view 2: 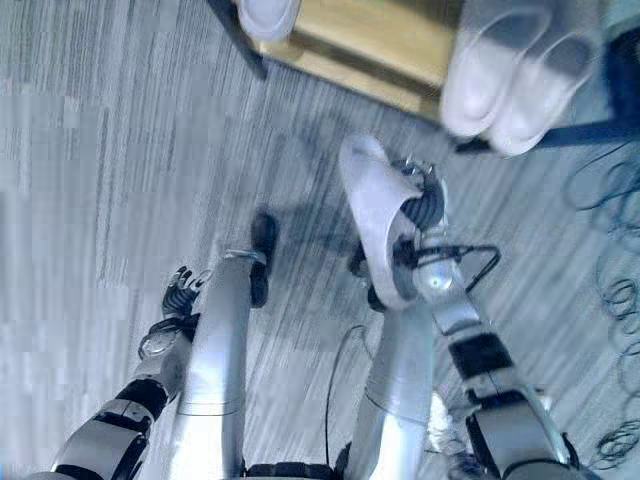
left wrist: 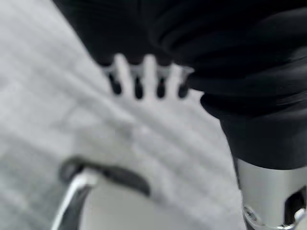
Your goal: Arrange the slippers neatly on the shoe rack.
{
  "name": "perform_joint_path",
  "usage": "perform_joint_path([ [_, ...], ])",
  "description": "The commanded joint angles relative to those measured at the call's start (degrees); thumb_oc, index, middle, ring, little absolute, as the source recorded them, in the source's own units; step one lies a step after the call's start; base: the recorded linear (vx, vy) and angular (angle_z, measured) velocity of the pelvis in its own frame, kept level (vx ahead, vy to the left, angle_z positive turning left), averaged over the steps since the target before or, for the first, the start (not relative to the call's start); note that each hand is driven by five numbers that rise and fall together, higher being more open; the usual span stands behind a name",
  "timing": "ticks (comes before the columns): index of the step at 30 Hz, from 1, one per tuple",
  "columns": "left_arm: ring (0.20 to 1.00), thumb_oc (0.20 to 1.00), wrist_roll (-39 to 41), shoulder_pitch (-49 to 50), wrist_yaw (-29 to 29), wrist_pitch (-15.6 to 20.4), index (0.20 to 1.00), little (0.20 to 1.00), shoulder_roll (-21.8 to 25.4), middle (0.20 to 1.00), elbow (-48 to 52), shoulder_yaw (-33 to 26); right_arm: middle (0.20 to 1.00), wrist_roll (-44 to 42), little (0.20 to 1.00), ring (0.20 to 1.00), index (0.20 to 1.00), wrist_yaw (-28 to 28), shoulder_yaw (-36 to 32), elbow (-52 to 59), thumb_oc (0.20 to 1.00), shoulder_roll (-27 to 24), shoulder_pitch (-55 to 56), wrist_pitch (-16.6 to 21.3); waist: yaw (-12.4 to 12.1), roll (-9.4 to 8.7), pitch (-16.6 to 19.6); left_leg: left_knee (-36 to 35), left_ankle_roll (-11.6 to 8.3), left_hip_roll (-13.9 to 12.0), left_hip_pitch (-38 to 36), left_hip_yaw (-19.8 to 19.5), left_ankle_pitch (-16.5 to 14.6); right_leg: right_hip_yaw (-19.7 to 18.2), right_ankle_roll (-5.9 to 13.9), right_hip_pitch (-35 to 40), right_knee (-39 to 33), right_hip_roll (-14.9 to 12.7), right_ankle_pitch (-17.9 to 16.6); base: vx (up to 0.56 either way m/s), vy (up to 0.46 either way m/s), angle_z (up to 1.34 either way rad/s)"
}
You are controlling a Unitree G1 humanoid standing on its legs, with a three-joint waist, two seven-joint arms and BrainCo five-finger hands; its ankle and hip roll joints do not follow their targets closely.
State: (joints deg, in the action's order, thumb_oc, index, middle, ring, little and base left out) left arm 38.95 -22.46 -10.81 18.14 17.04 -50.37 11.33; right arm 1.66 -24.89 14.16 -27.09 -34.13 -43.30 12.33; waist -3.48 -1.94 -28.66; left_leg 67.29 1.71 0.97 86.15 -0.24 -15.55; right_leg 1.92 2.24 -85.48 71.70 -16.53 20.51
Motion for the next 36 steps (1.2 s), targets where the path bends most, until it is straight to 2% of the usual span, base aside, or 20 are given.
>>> perform_joint_path([
  [1, 1.0, 1.0, 1.39, 7.0, 0.23, 1.05, 1.0, 1.0, 2.35, 1.0, -0.86, -0.72, 0.2, -4.74, 0.2, 0.2, 0.2, -6.78, -1.52, 0.41, 0.2, -3.72, -6.48, 1.7, -0.61, 2.87, 3.3, -5.16, -1.02, -0.6, 1.58, -3.28, 0.36, -1.28, 1.58, 2.95, -2.9, -2.05, -0.52, 0.1, 0.05, 0.29],
  [4, 1.0, 1.0, 1.65, 8.12, 0.28, 1.13, 1.0, 1.0, 3.99, 1.0, -0.2, 0.92, 0.2, -8.35, 0.2, 0.2, 0.2, -9.05, 0.53, -7.44, 0.2, -6.99, -16.93, 1.36, -2.21, 3.94, 3.2, -3.93, -1.0, 0.06, 3.72, -2.6, -0.26, -2.06, 1.48, 0.7, -0.79, -2.71, 0.32, 0.07, 0.028, 0.03],
  [5, 1.0, 1.0, 1.68, 7.96, 0.3, 1.12, 1.0, 1.0, 3.84, 1.0, -0.21, 0.72, 0.2, -8.62, 0.2, 0.2, 0.2, -9.0, 1.07, -8.13, 0.2, -7.09, -17.75, 1.65, -2.02, 4.01, 2.98, -3.88, -1.0, 0.06, 3.73, -2.53, -0.31, -2.16, 1.49, 0.61, -0.68, -2.72, 0.36, 0.03, 0.019, 0.1],
  [7, 1.0, 1.0, 1.83, 9.48, 0.64, 1.35, 1.0, 1.0, 5.04, 1.0, 1.38, 1.67, 0.2, -10.1, 0.2, 0.2, 0.2, -10.57, 3.59, -13.63, 0.2, -10.77, -25.52, 1.01, -3.22, 4.61, 2.46, -4.19, -1.27, 0.33, 3.8, -1.78, -0.7, -2.67, 1.45, 0.19, -0.16, -3.31, 0.83, 0.04, -0.008, 0.14],
  [9, 1.0, 1.0, 1.87, 9.75, 0.56, 1.48, 1.0, 1.0, 5.21, 1.0, 1.8, 1.86, 0.2, -10.66, 0.2, 0.2, 0.2, -11.24, 4.76, -15.29, 0.2, -11.59, -28.29, 0.96, -3.45, 4.84, 2.21, -4.18, -1.33, 0.4, 3.8, -1.66, -0.72, -2.86, 1.49, 0.03, -0.01, -3.41, 0.84, 0.04, -0.002, 0.11],
  [10, 1.0, 1.0, 2.06, 10.16, 0.7, 1.53, 1.0, 1.0, 5.91, 1.0, 1.6, 2.66, 0.2, -12.6, 0.2, 0.2, 0.2, -11.63, 6.54, -20.02, 0.2, -13.27, -32.53, 0.33, -4.21, 5.03, 1.92, -4.02, -1.51, 0.59, 3.8, -1.48, -0.87, -3.1, 1.66, -0.2, 0.57, -3.76, 0.91, 0.04, -0.007, 0.13],
  [16, 1.0, 1.0, 1.08, 11.71, 1.5, 1.56, 1.0, 1.0, 6.57, 1.0, 2.59, 4.69, 0.2, -12.91, 0.2, 0.2, 0.2, -13.09, 12.53, -27.77, 0.2, -17.81, -41.64, -1.1, -5.2, 5.96, 1.1, -4.3, -1.88, 0.94, 3.8, -0.88, -1.16, -3.27, 2.08, -0.04, 0.38, -4.55, 1.27, 0.05, -0.002, 0.07],
  [21, 1.0, 1.0, 0.1, 12.21, 1.29, 1.93, 1.0, 1.0, 7.14, 1.0, 2.5, 5.66, 0.2, -15.01, 0.2, 0.2, 0.2, -13.56, 14.57, -28.12, 0.2, -18.97, -46.13, -0.65, -5.47, 6.88, 0.37, -5.15, -1.85, 1.9, 3.8, -0.33, -0.89, -3.95, 2.62, -0.29, 0.0, -5.33, 0.61, 0.04, 0.018, 0.09],
  [22, 1.0, 1.0, -0.72, 11.8, 1.08, 2.06, 1.0, 1.0, 7.44, 1.0, 2.46, 6.53, 1.0, -16.39, 1.0, 1.0, 1.0, -12.96, 15.54, -28.0, 1.0, -18.31, -47.57, -0.13, -5.51, 7.0, -0.14, -5.85, -1.94, 2.25, 3.8, -0.1, -0.3, -4.42, 2.78, -0.62, -0.04, -5.43, 0.18, -0.01, -0.002, 0.15],
  [26, 1.0, 1.0, -2.61, 9.77, 0.96, 1.62, 1.0, 1.0, 7.7, 1.0, 1.58, 10.11, 1.0, -29.24, 1.0, 1.0, 1.0, -10.46, 13.62, -32.26, 1.0, -13.62, -50.81, 3.34, -6.01, 7.61, -0.49, -9.31, -2.23, 3.02, 3.8, -0.02, 1.96, -3.93, 2.79, -0.61, -2.44, -6.13, -0.6, -0.02, -0.008, 0.1],
  [27, 1.0, 1.0, -2.33, 9.32, 0.98, 1.36, 1.0, 1.0, 7.69, 1.0, 1.29, 10.41, 1.0, -31.21, 1.0, 1.0, 1.0, -10.0, 13.79, -33.3, 1.0, -12.75, -51.9, 3.32, -6.09, 7.84, -0.43, -10.52, -2.34, 3.08, 3.8, 0.0, 2.61, -3.71, 2.81, -0.73, -3.16, -6.24, -0.73, -0.04, 0.021, 0.09],
  [29, 1.0, 1.0, -1.08, 8.04, 2.36, -0.82, 1.0, 1.0, 7.35, 1.0, -1.69, 12.54, 1.0, -40.83, 1.0, 1.0, 1.0, -6.46, 16.09, -38.42, 1.0, -9.31, -56.86, 3.0, -6.49, 8.03, 0.32, -14.37, -3.13, 3.27, 3.8, -0.39, 4.85, -3.34, 3.25, -0.83, -6.21, -5.97, -1.75, -0.04, 0.059, 0.11],
  [30, 1.0, 1.0, -0.92, 7.77, 3.14, -1.52, 1.0, 1.0, 7.28, 1.0, -2.4, 13.02, 1.0, -41.96, 1.0, 1.0, 1.0, -5.57, 16.94, -39.38, 1.0, -8.67, -58.01, 2.51, -6.48, 8.0, 0.53, -14.94, -3.17, 3.32, 3.8, -0.46, 5.13, -3.19, 3.34, -0.85, -6.67, -5.86, -1.99, -0.02, 0.061, 0.06],
  [31, 1.0, 1.0, -0.84, 7.55, 3.94, -1.97, 1.0, 1.0, 7.36, 1.0, -2.66, 13.76, 1.0, -45.92, 1.0, 1.0, 1.0, -4.83, 16.8, -39.79, 1.0, -7.4, -59.28, 3.26, -6.53, 8.11, 0.91, -15.82, -3.21, 3.46, 3.8, -0.33, 5.46, -3.12, 3.66, -0.81, -7.39, -5.61, -2.46, -0.01, 0.049, 0.02],
  [36, 1.0, 1.0, -2.23, 6.74, 2.95, -2.27, 1.0, 1.0, 6.34, 1.0, -5.64, 15.81, 1.0, -53.93, 1.0, 1.0, 1.0, -5.06, 14.19, -40.76, 1.0, -5.88, -60.35, 6.19, -6.61, 8.14, 2.49, -17.94, -3.52, 3.76, 3.8, -0.17, 6.48, -2.58, 4.07, -0.59, -9.16, -5.29, -3.21, -0.01, 0.042, 0.01],
])
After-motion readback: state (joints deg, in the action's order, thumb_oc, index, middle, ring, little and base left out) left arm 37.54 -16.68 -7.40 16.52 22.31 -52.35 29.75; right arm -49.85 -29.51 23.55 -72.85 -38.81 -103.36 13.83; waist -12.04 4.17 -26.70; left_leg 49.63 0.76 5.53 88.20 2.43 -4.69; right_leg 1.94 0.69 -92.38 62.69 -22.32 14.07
